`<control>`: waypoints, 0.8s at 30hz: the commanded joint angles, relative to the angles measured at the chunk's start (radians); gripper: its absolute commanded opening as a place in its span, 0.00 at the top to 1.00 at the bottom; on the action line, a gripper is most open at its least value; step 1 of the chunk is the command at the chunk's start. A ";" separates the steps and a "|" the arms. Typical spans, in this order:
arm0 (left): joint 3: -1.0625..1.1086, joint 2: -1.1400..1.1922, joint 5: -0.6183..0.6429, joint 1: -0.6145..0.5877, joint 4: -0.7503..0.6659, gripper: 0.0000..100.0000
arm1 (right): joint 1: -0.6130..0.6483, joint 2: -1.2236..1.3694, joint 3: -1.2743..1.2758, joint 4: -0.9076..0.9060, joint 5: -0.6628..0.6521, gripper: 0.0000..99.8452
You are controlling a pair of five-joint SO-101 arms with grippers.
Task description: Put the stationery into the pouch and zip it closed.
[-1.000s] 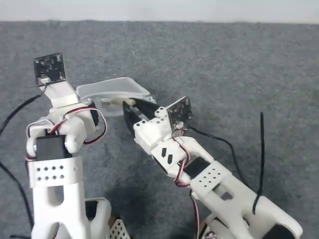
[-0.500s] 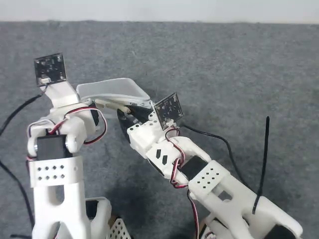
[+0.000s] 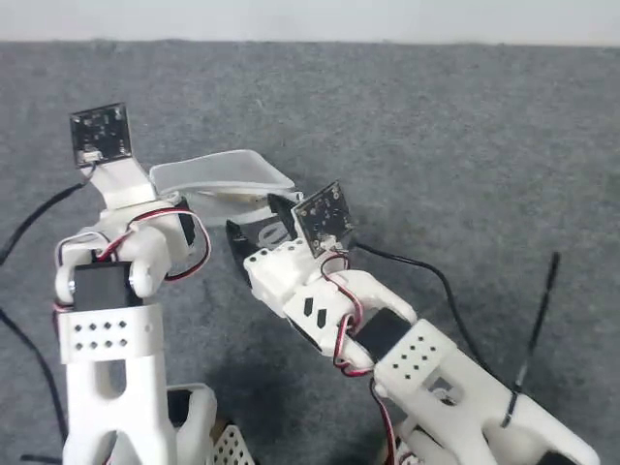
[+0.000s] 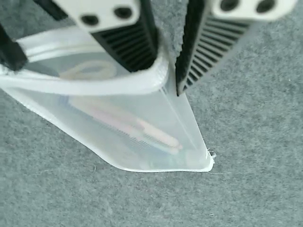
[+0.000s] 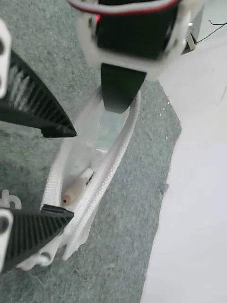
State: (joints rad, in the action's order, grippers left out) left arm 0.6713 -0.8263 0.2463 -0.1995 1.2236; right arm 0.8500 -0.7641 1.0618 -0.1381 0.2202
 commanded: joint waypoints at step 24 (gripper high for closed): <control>-0.012 -0.006 0.060 -0.227 -0.058 0.99 | -0.031 -0.122 0.000 -0.128 -0.061 0.79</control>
State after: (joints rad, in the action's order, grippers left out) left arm 0.6713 -0.8263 0.2816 -0.4173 1.2022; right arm 0.8316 -0.8485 1.0633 -0.2624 0.2156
